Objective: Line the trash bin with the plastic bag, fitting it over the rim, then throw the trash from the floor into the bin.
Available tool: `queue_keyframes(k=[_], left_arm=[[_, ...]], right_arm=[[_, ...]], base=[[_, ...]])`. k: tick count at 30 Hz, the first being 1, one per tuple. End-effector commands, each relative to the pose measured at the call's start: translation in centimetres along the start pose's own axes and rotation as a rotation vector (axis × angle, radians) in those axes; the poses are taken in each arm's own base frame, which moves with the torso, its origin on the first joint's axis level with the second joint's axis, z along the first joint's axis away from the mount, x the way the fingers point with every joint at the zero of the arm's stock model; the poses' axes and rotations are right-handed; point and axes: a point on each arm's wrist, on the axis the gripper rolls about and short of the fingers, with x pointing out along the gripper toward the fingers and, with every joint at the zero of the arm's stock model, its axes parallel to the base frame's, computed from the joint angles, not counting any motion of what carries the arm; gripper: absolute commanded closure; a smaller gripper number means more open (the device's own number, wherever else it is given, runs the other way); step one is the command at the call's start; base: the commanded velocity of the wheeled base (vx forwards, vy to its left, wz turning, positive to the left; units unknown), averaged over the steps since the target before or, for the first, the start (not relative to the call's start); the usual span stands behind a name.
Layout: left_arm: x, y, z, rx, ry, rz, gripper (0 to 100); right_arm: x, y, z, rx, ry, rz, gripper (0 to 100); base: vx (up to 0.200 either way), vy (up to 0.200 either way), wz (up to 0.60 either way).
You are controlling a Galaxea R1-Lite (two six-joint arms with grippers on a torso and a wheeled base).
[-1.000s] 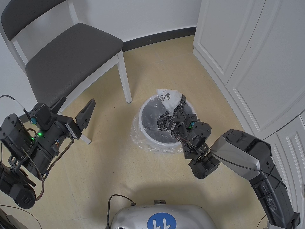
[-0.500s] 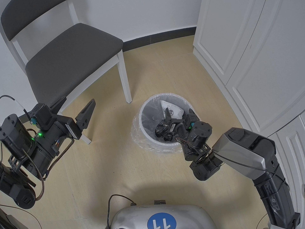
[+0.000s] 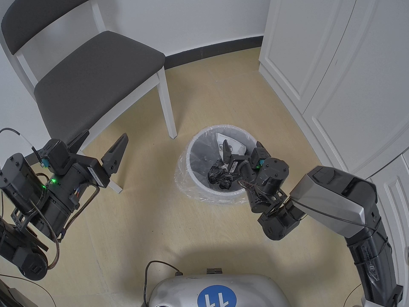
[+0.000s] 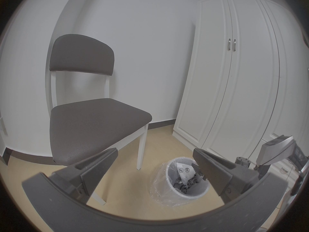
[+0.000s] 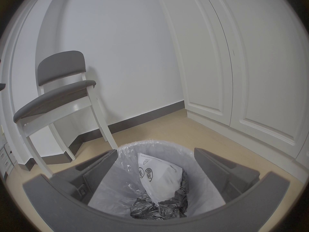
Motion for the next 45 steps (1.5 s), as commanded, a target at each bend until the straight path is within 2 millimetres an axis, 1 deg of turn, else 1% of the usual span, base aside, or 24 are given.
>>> queue_keyframes(k=[1,3,5,7,8,9,10,11,12,15,16,17,23,24,25,27,30,35,37,38,41,45], left_arm=[[0.0,0.0,-0.1,0.0,0.004,-0.002,0],[-0.1,-0.1,-0.2,0.001,0.009,-0.003,0],[0.0,-0.1,-0.2,0.003,0.012,-0.002,0],[-0.1,0.0,-0.5,0.018,0.026,0.0,0],[-0.1,0.0,-0.6,0.025,0.03,0.0,0],[-0.3,0.0,-0.9,0.051,0.045,-0.001,0],[-0.4,0.0,-1.0,0.058,0.05,-0.001,0],[-0.6,0.0,-1.2,0.084,0.062,-0.003,0],[-0.6,0.0,-1.3,0.097,0.065,-0.005,0],[-0.5,-0.1,-1.9,0.134,0.09,0.002,0],[-0.5,0.0,-2.0,0.141,0.095,0.005,0],[-0.6,0.1,-2.2,0.158,0.107,0.019,0],[0.0,0.3,-1.9,0.189,0.104,0.084,0],[0.0,0.4,-1.9,0.192,0.106,0.089,0],[-0.1,0.9,-1.9,0.227,0.114,0.149,0],[-0.2,1.4,-1.6,0.242,0.11,0.195,0],[-0.9,2.4,-0.8,0.248,0.091,0.253,0],[-1.8,3.4,-0.1,0.252,0.076,0.299,0],[-1.8,3.4,0.0,0.251,0.072,0.301,0],[-2.6,3.6,0.6,0.246,0.052,0.316,0],[-3.9,3.5,1.3,0.233,0.025,0.318,0],[-5.0,3.4,2.4,0.224,-0.024,0.321,0]], right_arm=[[-1.7,-0.6,4.9,-0.007,-0.01,0.009,0],[-3.0,-1.1,7.1,-0.017,0.0,0.009,0],[-4.1,-1.7,8.8,-0.048,0.008,0.009,0],[-5.4,-2.8,10.4,-0.097,0.021,0.024,0],[-5.6,-3.0,10.6,-0.107,0.025,0.03,0],[-6.4,-4.2,11.3,-0.147,0.041,0.041,0],[-6.5,-4.5,11.3,-0.158,0.048,0.042,0],[-7.4,-5.8,11.9,-0.211,0.067,0.063,0],[-7.9,-6.3,12.1,-0.236,0.079,0.069,0],[-8.5,-7.8,12.4,-0.3,0.099,0.043,0],[-8.6,-8.0,12.5,-0.31,0.1,0.039,0],[-8.7,-8.8,12.7,-0.347,0.104,0.02,0],[-9.1,-11.9,13.8,-0.433,0.111,-0.067,0],[-9.1,-11.9,13.8,-0.434,0.111,-0.069,0],[-9.7,-12.7,14.2,-0.442,0.121,-0.086,0],[-10.6,-13.2,14.7,-0.446,0.129,-0.099,0],[-12.2,-14.4,16.9,-0.445,0.099,-0.144,0],[-14.1,-14.8,18.3,-0.416,0.085,-0.159,0],[-14.2,-14.8,18.4,-0.415,0.083,-0.161,0],[-15.4,-14.8,19.4,-0.386,0.063,-0.167,0],[-17.5,-14.5,20.7,-0.329,0.03,-0.157,0],[-19.4,-14.2,22.3,-0.274,-0.022,-0.148,0]], base=[[0.0,0.0,0.0],[0.0,0.0,0.0],[0.0,0.0,0.0],[0.0,0.0,0.0],[0.0,0.0,0.0],[0.0,0.0,0.0],[0.0,0.0,0.0],[0.0,0.0,0.0],[0.0,0.0,0.0],[0.0,0.0,0.0],[0.0,0.0,0.0],[0.0,0.0,0.0],[0.0,0.0,0.0],[0.0,0.0,0.0],[0.0,0.0,0.0],[0.0,0.0,0.0],[0.0,0.0,0.0],[0.0,0.0,0.0],[0.0,0.0,0.0],[0.0,0.0,0.0],[0.0,0.0,0.0],[0.0,0.0,0.0]])
